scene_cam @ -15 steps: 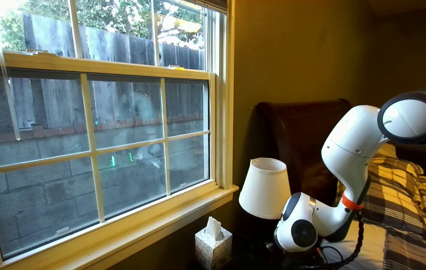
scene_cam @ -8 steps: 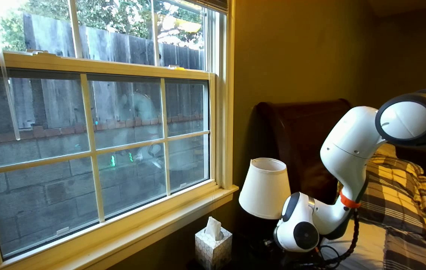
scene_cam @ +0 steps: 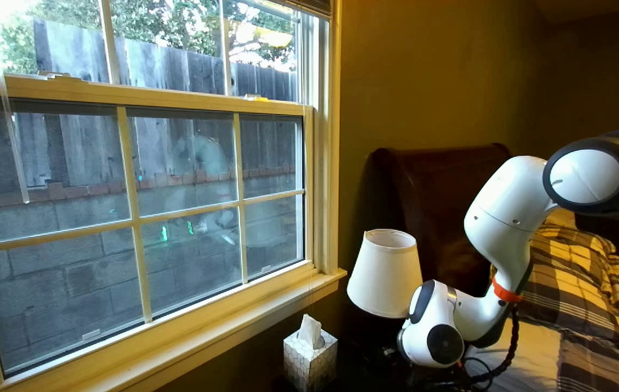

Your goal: Turn on the lamp

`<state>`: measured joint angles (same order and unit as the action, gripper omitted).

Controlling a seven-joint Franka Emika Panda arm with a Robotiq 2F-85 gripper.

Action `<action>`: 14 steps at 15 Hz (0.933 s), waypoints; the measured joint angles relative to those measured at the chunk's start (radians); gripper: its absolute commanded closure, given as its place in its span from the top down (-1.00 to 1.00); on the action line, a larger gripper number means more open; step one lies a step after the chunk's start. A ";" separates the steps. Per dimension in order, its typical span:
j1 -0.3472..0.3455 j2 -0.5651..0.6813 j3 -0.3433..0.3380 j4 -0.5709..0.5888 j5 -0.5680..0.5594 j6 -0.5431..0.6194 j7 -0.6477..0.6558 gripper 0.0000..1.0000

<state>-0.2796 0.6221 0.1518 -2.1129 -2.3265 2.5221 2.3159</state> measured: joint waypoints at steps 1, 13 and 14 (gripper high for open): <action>0.001 0.000 0.000 0.000 0.000 0.000 0.000 -0.98; 0.007 0.002 -0.005 0.022 0.002 0.000 -0.009 -1.00; 0.007 0.003 -0.006 0.024 0.004 0.000 -0.015 -1.00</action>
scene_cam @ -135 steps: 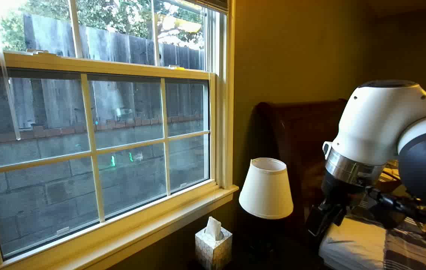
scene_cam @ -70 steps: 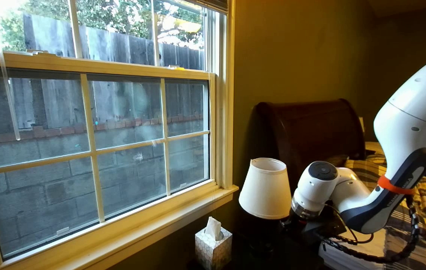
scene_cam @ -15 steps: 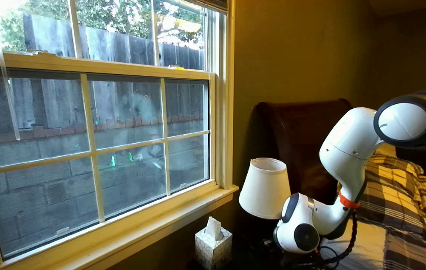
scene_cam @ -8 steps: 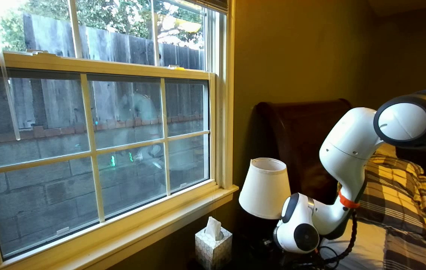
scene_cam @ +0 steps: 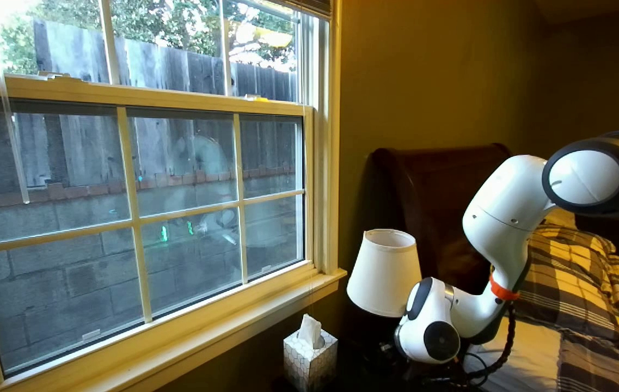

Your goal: Turn on the lamp

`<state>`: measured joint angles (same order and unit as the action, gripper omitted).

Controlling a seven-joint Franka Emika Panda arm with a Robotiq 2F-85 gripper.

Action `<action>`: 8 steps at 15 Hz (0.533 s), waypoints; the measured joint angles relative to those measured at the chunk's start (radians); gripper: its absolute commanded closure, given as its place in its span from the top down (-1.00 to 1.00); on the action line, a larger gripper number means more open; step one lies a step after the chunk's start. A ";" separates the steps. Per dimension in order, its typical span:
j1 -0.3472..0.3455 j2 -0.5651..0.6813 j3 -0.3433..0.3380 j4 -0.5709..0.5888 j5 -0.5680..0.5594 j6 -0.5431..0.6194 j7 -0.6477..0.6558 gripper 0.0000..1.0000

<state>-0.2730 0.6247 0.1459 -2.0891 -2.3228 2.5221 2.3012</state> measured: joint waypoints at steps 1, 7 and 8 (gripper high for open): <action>0.000 0.001 -0.001 0.001 0.003 0.000 -0.008 -1.00; 0.002 0.031 -0.003 0.023 0.015 0.002 -0.048 -1.00; 0.003 0.037 -0.003 0.027 0.016 0.003 -0.054 -1.00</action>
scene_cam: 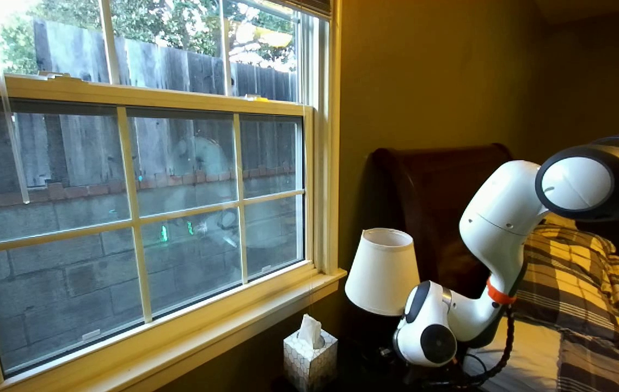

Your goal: Turn on the lamp

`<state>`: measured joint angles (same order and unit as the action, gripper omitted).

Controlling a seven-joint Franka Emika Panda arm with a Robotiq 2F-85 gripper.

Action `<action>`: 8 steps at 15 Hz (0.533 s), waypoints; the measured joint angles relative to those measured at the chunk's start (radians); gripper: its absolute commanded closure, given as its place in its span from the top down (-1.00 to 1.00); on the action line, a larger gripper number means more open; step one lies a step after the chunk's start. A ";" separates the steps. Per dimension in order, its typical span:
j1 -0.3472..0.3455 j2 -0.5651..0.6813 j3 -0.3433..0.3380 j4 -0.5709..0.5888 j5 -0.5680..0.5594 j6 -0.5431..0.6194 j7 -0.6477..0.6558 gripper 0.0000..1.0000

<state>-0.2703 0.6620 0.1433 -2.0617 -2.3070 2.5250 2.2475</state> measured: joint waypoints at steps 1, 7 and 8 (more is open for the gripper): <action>0.001 0.006 0.000 0.004 0.001 0.000 -0.007 -1.00; 0.011 0.040 0.000 0.027 0.007 0.001 -0.041 -1.00; 0.012 0.045 0.000 0.030 0.009 0.001 -0.047 -1.00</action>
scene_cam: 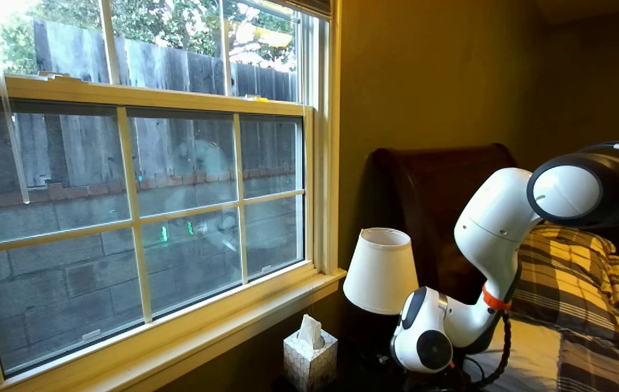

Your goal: Turn on the lamp

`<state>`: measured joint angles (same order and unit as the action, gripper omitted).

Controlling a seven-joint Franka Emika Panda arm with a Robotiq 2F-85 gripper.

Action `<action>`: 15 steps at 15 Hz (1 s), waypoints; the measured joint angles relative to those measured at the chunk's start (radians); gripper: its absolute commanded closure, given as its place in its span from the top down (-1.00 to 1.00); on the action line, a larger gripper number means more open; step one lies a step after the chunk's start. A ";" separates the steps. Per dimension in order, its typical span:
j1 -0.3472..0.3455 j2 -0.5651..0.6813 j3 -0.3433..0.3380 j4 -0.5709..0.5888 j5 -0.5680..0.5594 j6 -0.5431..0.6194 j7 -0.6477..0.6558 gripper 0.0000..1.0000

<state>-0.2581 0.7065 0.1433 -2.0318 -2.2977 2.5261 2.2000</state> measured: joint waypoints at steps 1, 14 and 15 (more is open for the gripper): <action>0.001 0.005 0.000 0.003 0.004 0.000 -0.006 -1.00; 0.033 0.038 -0.001 0.019 0.070 -0.063 -0.069 -1.00; 0.039 0.039 -0.002 0.019 0.070 -0.077 -0.070 -1.00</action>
<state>-0.2188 0.7460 0.1418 -2.0128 -2.2276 2.4488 2.1301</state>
